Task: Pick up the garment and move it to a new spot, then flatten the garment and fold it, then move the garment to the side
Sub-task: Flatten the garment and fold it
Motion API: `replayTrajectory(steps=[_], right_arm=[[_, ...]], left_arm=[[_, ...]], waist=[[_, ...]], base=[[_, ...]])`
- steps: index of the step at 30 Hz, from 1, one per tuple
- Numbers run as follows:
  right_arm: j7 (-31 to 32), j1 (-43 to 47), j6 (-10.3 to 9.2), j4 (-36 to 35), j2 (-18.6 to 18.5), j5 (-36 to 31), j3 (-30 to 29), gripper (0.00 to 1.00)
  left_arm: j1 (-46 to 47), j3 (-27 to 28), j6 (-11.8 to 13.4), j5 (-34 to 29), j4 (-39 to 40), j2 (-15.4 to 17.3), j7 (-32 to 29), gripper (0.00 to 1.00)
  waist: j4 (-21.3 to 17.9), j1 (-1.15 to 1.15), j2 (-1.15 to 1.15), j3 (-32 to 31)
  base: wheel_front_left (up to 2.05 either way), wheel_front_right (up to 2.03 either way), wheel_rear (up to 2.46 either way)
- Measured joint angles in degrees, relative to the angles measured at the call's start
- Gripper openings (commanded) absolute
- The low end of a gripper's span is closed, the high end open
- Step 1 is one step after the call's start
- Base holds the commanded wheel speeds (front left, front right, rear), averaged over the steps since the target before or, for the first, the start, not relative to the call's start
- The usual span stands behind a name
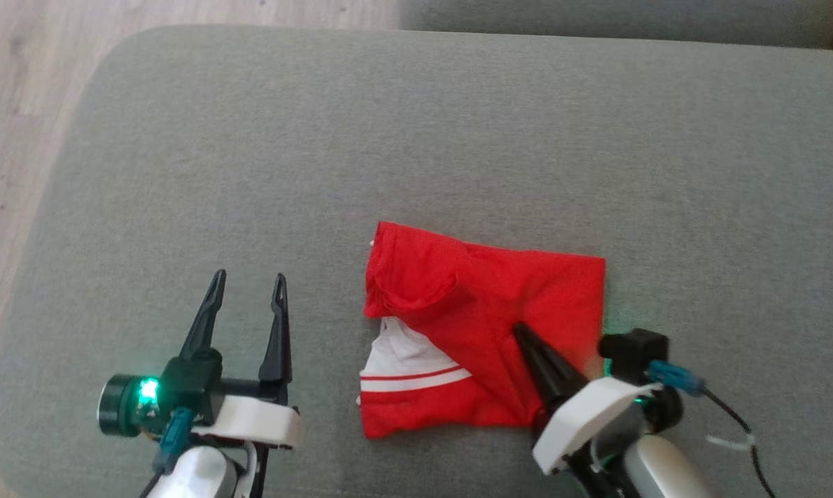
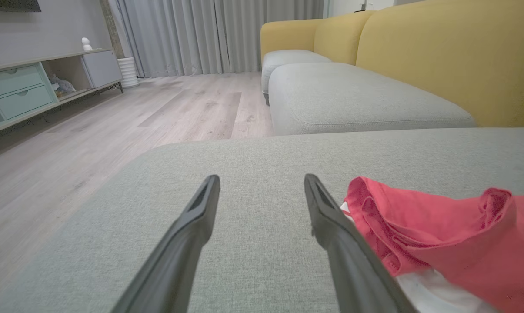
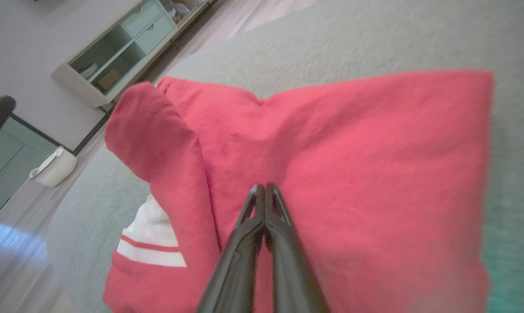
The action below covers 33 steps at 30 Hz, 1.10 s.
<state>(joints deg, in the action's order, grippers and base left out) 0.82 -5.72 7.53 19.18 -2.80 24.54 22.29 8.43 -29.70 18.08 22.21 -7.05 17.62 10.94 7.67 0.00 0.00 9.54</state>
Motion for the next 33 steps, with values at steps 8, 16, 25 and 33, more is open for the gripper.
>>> replayTrajectory(steps=[8, 16, 25, 33], right_arm=[[-1.43, -6.76, 0.0, 6.31, -0.6, 9.93, 15.36, 0.0], [-1.68, -8.33, 0.0, 8.21, -0.71, 13.29, 24.08, 0.0], [-10.55, -12.18, 0.0, 0.53, -2.85, 4.92, 14.34, 1.0], [-7.6, -1.67, 0.0, -13.46, -3.04, -6.62, -9.72, 1.0]], left_arm=[[0.96, -0.41, -0.43, 0.0, -1.53, -0.56, 0.74, 1.0], [0.96, -0.4, -0.4, 0.22, -1.93, -0.91, 1.25, 1.0], [0.61, 0.05, 0.19, 0.48, -1.88, -0.3, 1.76, 1.0], [-2.03, 0.68, 1.34, 1.07, -0.76, 1.83, 1.14, 1.0]], waist=[[2.62, 0.0, 0.0, 0.33], [2.54, 0.0, 0.0, 0.2], [-0.31, 0.0, 0.0, -1.04], [-3.14, -0.01, 0.0, -3.71]], base=[[0.0, 0.0, 0.0], [0.0, 0.0, 0.0], [0.0, 0.0, 0.0], [0.0, 0.0, 0.0]])
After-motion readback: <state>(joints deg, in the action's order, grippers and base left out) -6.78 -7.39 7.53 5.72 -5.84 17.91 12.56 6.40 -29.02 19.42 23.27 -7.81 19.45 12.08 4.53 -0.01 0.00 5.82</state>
